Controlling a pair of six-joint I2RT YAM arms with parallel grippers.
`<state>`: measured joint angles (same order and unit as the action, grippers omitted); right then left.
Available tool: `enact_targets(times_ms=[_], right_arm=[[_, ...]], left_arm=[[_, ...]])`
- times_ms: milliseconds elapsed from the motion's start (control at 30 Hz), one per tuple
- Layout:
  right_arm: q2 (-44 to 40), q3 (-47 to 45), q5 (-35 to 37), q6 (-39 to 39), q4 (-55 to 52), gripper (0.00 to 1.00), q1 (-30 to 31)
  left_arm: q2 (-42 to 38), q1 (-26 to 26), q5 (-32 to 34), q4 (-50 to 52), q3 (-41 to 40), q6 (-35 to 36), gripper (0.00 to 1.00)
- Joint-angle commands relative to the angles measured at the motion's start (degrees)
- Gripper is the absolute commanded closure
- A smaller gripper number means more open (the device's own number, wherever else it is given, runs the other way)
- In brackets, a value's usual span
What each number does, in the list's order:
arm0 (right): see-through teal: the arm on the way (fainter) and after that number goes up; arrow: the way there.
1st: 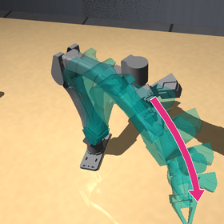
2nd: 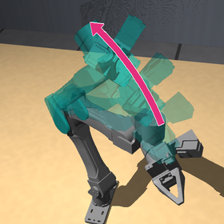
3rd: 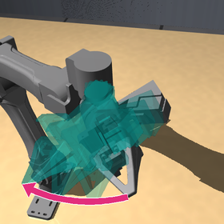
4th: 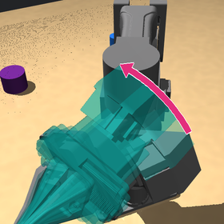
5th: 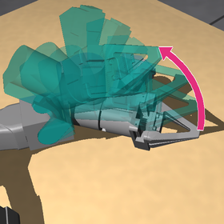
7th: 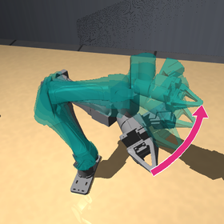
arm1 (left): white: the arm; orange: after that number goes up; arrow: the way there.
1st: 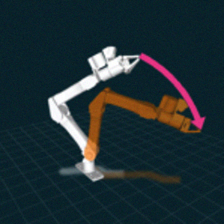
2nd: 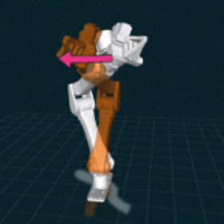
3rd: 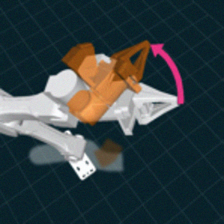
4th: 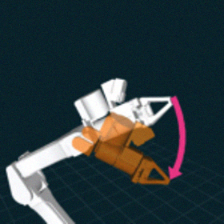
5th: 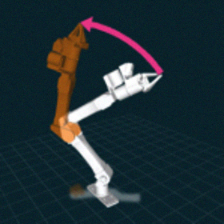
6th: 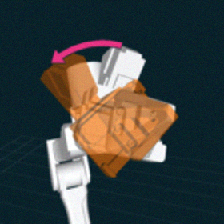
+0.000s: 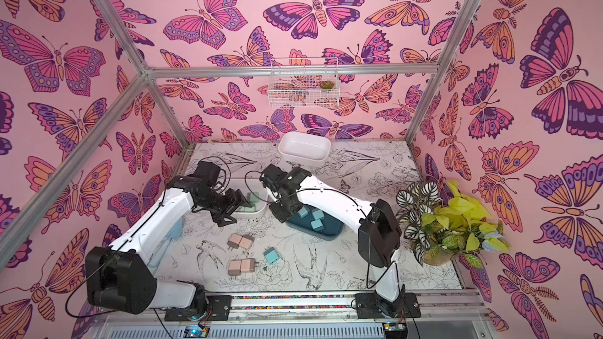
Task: Place the plugs by color into the storage box
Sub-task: Pick up the plug from the center of the board, then place the plug in the storage box.
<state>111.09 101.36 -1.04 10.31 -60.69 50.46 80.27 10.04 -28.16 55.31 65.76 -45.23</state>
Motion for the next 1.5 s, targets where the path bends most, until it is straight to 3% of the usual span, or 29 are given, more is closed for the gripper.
enact_targets(times_ms=[0, 267, 633, 933, 1100, 1267, 1467], right_arm=[[1.8, -1.0, 0.6, -2.4, -1.4, 0.53, -2.6], [4.3, -8.5, -0.8, -1.7, 5.4, 0.53, -4.7], [8.3, -8.6, -1.9, -1.3, 8.1, 0.52, -4.7], [9.2, -7.8, -2.3, -1.0, 7.6, 0.43, -4.7], [2.3, -7.7, 1.3, 1.1, 5.6, 0.32, -4.4], [-4.8, -5.2, 4.0, 4.3, -0.4, 0.22, 0.0], [-2.6, -4.4, 1.6, 8.2, -3.0, 0.19, 9.1]], left_arm=[[0.1, -0.4, -0.6, 0.6, -0.7, 0.9, 0.19], [-0.1, -0.4, -0.6, 0.6, -1.4, 0.9, 0.19], [0.0, -0.5, -0.8, 0.6, -1.2, 1.3, 0.2], [0.3, -0.7, -1.1, 0.6, -1.1, 1.7, 0.19], [0.5, -1.0, -1.2, 0.7, -0.6, 1.9, 0.19], [0.3, -2.4, -0.9, 1.1, 1.5, 2.1, 0.2], [0.9, -5.5, 0.1, 3.0, 5.8, 3.9, 0.2]])
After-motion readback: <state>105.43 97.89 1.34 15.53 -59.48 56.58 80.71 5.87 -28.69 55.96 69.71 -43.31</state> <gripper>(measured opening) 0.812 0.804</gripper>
